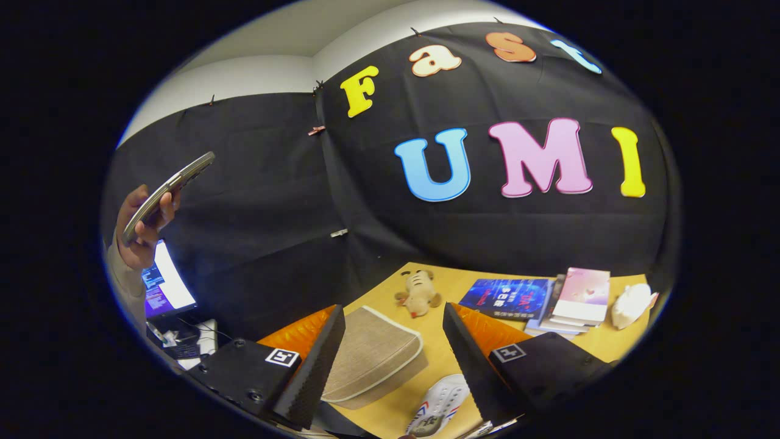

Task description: Open the storage box then place both shoes into the box .Put the left shoe in first, then the right shoe, with the right side of both shoes facing outward in a uniform manner.

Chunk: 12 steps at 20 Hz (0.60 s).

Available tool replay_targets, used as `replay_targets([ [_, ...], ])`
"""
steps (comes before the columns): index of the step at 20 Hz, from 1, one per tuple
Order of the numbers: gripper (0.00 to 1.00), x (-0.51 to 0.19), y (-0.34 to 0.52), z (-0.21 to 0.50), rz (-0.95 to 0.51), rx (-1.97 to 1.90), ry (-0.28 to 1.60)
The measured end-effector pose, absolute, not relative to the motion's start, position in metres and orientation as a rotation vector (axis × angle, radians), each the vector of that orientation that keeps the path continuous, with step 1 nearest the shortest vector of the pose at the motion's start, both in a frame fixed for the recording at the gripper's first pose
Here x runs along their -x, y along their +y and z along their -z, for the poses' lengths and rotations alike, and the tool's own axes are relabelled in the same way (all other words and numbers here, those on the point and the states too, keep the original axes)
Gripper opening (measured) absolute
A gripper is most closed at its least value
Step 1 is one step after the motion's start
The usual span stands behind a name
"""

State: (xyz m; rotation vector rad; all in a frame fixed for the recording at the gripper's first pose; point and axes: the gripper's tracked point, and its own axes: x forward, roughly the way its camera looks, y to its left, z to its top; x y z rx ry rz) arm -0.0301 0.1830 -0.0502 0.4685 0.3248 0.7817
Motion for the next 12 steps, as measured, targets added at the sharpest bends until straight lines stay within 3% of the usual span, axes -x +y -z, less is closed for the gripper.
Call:
replay_targets([
  [12,0.98,0.062,0.246,0.138,-1.075,-0.781,0.659],
])
